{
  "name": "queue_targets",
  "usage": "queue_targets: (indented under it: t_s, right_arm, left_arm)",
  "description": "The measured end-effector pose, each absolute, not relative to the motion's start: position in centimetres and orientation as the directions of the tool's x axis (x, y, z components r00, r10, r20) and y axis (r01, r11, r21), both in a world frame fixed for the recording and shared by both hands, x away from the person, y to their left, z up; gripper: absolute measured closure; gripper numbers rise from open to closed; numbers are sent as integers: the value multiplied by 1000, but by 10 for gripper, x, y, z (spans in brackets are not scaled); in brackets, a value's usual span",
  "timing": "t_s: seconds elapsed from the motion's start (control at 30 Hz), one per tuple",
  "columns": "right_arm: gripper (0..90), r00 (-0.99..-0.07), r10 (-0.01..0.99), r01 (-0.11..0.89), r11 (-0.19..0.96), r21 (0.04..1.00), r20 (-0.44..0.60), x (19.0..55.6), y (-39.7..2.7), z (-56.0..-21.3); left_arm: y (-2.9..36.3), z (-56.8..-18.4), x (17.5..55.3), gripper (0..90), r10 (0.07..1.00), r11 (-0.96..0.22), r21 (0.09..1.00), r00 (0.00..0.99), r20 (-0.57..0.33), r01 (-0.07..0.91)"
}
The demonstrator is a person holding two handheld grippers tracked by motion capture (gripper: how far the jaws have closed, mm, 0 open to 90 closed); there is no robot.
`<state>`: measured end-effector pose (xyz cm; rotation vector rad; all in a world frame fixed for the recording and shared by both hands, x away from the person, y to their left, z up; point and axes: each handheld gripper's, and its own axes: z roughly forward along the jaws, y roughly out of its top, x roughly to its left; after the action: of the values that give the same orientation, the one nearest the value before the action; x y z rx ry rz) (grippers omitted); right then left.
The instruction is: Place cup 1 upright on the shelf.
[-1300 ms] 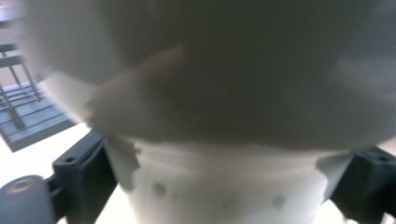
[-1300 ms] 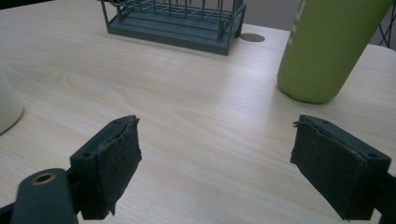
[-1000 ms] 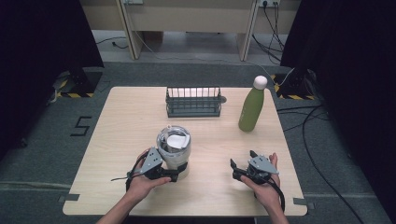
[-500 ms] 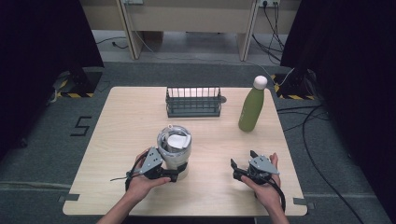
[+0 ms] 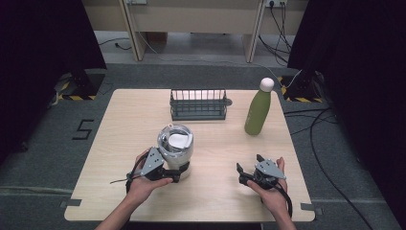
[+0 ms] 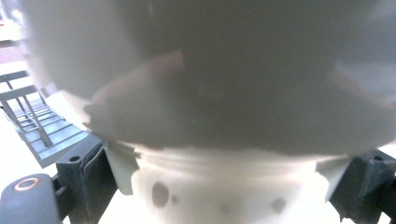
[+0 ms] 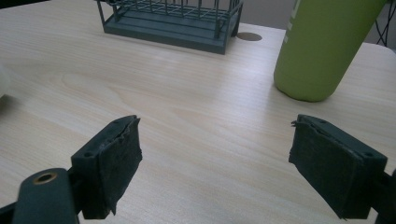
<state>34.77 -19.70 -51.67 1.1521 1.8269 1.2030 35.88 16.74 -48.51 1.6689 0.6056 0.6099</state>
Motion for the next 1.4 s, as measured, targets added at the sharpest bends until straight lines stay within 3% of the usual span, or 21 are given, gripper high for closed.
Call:
queue_targets:
  t_s: [1.4]
  right_arm:
    - [162, -392, 919, 305, 182, 935, -51, 348, -194, -516]
  left_arm:
    - [171, -439, 411, 101, 768, -137, 991, 631, 109, -5]
